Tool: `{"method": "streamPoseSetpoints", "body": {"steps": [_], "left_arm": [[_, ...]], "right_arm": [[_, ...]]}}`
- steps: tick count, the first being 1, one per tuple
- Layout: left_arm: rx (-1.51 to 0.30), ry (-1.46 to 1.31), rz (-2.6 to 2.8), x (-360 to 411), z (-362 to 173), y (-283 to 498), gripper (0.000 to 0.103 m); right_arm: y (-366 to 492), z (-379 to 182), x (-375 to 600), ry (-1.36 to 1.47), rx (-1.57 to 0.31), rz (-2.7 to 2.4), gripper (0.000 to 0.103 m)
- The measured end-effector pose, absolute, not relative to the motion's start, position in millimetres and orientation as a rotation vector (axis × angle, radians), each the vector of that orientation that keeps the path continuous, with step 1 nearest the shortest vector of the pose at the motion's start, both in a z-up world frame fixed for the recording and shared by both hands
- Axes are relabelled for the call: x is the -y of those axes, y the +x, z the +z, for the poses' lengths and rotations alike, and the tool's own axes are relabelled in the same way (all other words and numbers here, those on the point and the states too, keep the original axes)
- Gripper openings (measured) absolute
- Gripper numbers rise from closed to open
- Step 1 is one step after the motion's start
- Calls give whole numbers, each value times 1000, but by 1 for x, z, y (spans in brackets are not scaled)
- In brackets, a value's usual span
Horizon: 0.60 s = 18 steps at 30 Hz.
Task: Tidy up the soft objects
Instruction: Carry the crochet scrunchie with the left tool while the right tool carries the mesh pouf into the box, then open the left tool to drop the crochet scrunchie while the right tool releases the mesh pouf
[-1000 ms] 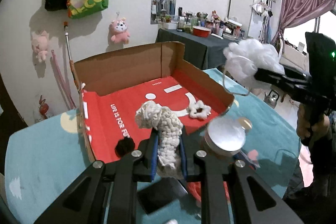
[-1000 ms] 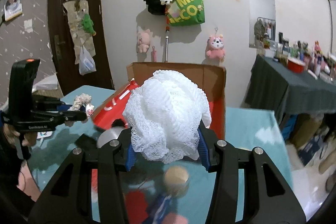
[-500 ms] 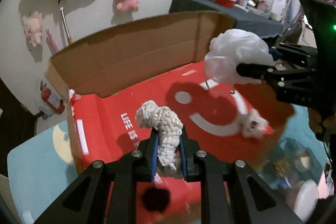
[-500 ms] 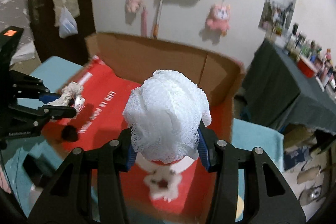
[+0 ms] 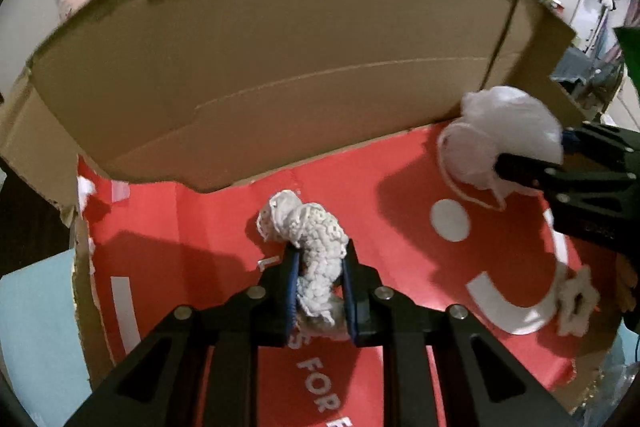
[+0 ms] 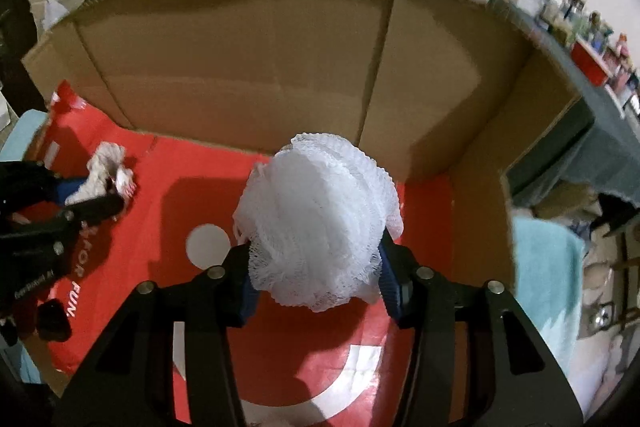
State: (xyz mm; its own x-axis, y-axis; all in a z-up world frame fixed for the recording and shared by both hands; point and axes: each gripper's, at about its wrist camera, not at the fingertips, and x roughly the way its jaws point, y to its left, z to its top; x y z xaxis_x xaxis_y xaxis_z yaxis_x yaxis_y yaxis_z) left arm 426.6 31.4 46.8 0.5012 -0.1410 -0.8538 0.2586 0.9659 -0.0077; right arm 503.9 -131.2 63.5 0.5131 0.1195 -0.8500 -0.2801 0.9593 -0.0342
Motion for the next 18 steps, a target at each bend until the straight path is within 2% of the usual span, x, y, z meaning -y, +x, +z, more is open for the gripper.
{"method": "streamPoseSetpoints", "body": {"steps": [6,14,18], "left_arm": [[-1027,131,-220,-36,46,423,25],[-1024,130,-205,-32,49,420,46],[-1003,114,-197,-33,60,405,52]], "right_arm": [[501,62,133,-199,-992,247,54],[500,60,132,-222,-995,240,64],[497,62,131,-231,-985,245,69]]}}
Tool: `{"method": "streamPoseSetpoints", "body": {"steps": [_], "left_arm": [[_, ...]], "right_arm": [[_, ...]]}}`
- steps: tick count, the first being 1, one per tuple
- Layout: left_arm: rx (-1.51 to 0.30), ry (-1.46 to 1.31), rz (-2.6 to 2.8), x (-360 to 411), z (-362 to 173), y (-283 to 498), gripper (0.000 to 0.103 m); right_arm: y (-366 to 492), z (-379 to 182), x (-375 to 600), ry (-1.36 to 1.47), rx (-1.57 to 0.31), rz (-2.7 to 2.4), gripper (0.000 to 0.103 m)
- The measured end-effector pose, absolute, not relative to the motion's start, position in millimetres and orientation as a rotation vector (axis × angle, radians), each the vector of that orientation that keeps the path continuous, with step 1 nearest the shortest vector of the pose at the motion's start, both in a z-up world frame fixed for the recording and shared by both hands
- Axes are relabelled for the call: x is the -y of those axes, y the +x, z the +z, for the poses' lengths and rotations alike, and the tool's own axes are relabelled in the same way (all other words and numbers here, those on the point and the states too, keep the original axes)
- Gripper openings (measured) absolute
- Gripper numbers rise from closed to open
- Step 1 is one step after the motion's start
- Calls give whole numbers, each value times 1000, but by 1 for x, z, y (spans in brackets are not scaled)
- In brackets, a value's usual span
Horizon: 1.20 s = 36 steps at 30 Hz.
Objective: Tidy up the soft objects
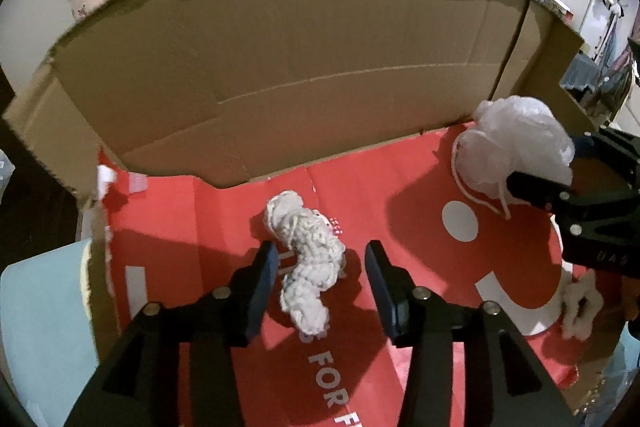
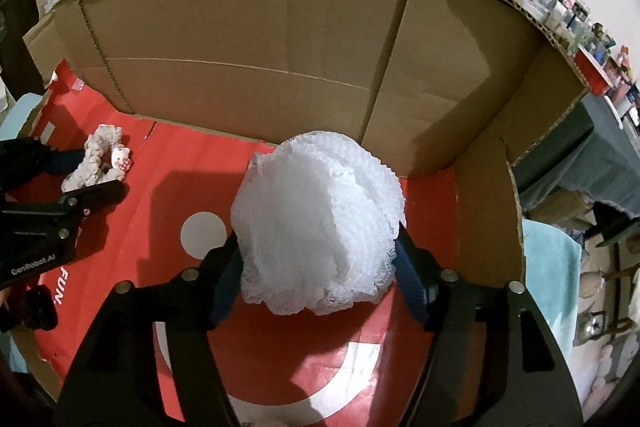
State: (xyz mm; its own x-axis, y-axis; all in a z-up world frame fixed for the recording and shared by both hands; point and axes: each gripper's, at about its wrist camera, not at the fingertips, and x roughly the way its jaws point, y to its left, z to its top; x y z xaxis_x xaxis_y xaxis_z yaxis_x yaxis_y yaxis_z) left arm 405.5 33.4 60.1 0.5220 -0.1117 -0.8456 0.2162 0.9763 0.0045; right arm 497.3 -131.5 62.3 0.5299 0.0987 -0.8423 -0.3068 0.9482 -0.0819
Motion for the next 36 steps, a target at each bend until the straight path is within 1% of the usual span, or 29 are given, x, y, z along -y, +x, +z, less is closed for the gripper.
{"method": "streamPoseSetpoints", "body": {"steps": [2,5,7,9,11,13,15,18,19,20,22,27,29,30,35,36], "left_arm": [[-982,102,-198,-35,68,396,60],[-945,85,-203,-38,84,383,66],[-920,75,-205,-40,92,376,68],[-888,57,-214,-41,103,367,72],[-859,44,-212,-42,115,355,79],[-834,38,-212,-35,127,359,81],[-802,30,-210,-32,139,345,83],[-749,5,-219,-31,160,327,89],[-731,-2,-219,-33,167,319,91],[-708,-10,-222,-36,174,308,92],[-679,-24,-230,-38,183,292,95],[-585,-16,-222,-40,208,240,100],[-544,-21,-222,-41,217,216,103],[-526,-23,-224,-41,220,205,103],[-453,-23,-234,-38,226,150,103],[-444,-22,-234,-37,226,142,103]], "right_arm": [[494,65,131,-234,-979,248,69],[484,70,127,-237,-973,242,70],[478,77,129,-231,-962,240,74],[474,84,128,-232,-951,236,74],[469,92,129,-230,-939,237,74],[461,101,128,-232,-926,233,76],[452,112,128,-228,-909,227,76],[432,134,133,-205,-872,237,76],[425,142,134,-200,-858,242,78],[416,150,136,-194,-841,245,79],[397,165,139,-177,-804,254,86],[345,199,149,-149,-717,279,87],[322,209,151,-138,-684,289,90],[311,214,152,-133,-669,293,92],[247,231,163,-119,-565,299,94],[234,232,165,-119,-547,301,96]]}}
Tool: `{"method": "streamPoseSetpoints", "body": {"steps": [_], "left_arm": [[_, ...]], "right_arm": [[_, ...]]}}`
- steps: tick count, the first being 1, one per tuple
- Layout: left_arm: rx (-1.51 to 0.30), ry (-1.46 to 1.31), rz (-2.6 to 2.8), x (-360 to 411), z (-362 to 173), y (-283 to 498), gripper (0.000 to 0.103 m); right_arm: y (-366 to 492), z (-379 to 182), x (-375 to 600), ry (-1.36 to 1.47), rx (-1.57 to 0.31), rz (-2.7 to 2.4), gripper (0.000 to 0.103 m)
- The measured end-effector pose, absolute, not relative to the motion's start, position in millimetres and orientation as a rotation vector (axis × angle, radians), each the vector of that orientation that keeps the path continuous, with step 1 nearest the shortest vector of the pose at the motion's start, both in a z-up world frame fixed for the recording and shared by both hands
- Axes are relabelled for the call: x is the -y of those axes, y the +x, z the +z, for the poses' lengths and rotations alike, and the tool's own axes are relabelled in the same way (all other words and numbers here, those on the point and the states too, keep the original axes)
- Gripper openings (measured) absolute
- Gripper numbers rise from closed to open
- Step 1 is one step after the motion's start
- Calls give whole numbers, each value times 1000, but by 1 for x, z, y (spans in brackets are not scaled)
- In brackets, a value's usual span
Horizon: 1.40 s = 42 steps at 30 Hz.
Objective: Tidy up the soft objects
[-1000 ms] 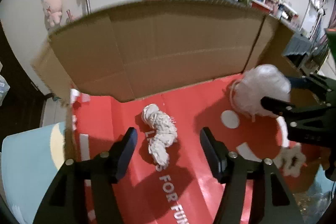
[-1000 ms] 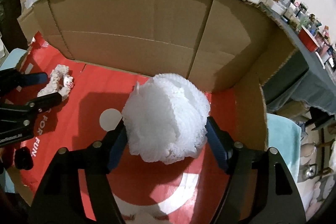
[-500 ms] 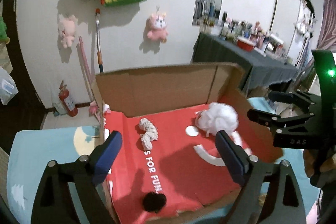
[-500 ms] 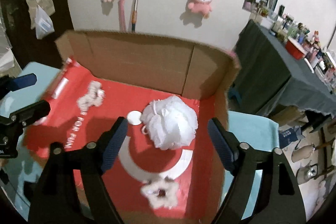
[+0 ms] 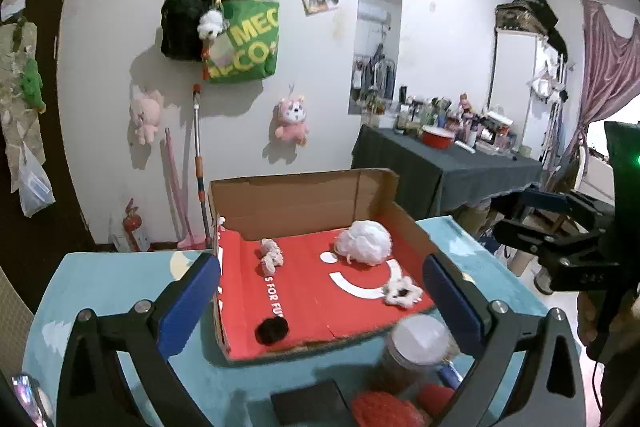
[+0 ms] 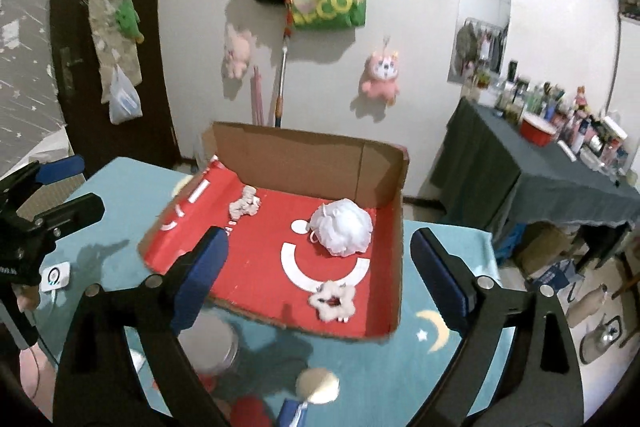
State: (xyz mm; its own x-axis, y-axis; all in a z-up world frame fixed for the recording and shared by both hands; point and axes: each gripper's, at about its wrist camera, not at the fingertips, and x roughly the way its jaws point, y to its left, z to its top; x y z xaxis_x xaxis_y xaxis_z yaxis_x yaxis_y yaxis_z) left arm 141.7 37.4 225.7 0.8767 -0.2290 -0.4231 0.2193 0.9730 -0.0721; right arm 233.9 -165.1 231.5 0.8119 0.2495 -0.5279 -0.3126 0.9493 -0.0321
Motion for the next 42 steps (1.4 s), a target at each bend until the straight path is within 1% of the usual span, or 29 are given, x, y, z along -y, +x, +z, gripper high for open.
{"method": "streamPoseSetpoints", "body": {"steps": [7,10,14,23,27,34,42], "left_arm": [[-365,-21,-221,-29,215,76,103],[-331,-25,-205,-24,202,53,103],[-336,-46,-214,-17,178,33,103],[-279,-44,-168,-4,135,1,103],[-292,-63,-168,-4,117,-6,103],[-331,-57,-137,0,80,-3,103],[-456,-93,-124,-7,42,13,103]], "right_arm": [[144,229,177,-105,-429,310,98],[114,221,182,-91,-390,290,98],[80,203,183,-101,-335,257,99],[32,159,186,-57,-283,180,99],[21,140,187,-54,-249,137,100],[16,98,188,-51,-290,121,100],[32,51,190,-10,-426,122,100]]}}
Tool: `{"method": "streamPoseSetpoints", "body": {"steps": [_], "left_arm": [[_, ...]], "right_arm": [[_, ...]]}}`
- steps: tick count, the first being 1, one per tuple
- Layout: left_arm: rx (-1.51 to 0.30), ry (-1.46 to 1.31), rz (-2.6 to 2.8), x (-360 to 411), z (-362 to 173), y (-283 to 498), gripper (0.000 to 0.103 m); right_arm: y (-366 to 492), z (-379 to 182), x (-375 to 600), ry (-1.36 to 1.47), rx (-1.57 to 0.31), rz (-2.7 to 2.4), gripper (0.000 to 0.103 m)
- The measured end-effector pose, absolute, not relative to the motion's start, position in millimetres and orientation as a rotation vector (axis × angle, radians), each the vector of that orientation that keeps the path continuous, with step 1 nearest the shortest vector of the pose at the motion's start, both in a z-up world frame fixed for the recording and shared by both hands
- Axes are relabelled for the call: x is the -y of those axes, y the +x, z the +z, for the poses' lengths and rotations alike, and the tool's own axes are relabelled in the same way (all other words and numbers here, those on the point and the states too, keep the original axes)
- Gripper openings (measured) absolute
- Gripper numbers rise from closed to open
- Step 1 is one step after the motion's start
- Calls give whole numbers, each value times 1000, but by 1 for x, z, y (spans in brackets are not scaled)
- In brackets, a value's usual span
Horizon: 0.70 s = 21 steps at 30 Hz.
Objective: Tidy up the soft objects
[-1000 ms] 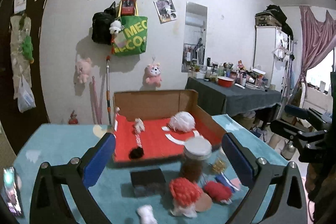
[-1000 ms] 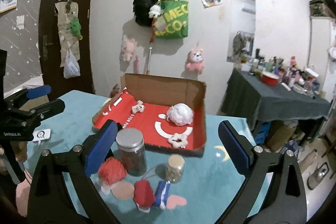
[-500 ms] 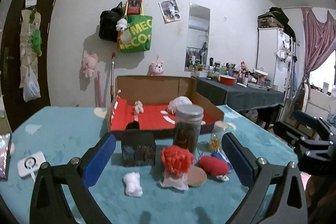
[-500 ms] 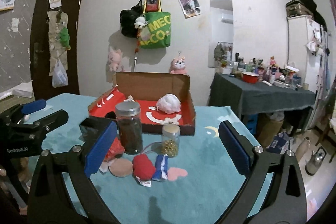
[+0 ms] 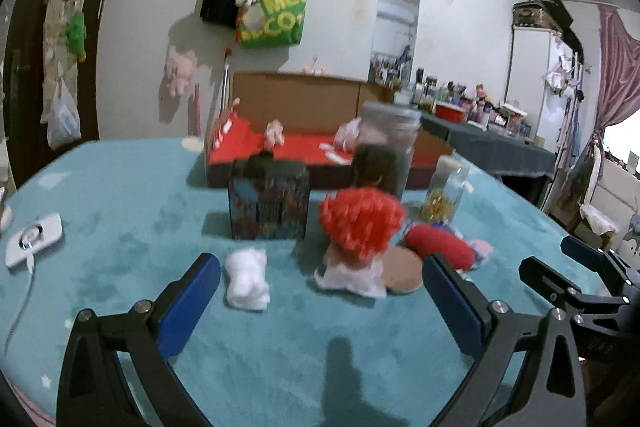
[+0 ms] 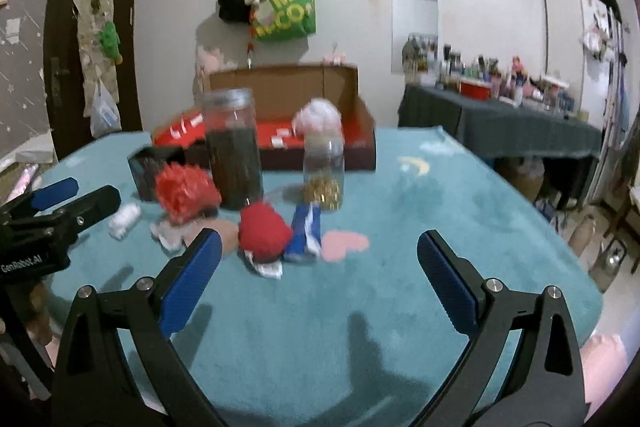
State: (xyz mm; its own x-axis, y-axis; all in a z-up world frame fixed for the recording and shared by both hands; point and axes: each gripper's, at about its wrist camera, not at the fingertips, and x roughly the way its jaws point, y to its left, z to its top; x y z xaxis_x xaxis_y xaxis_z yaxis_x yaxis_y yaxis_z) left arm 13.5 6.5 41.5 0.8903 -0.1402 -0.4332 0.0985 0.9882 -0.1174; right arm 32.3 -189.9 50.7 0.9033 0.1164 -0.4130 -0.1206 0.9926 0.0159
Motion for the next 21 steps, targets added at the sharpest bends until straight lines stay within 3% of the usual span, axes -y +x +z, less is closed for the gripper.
{"method": "streamPoseSetpoints", "body": {"steps": [21], "left_arm": [[-576,-69,-88,-30,34,34,103]], "right_arm": [[55,33,178,-8,-524,166,100]]}}
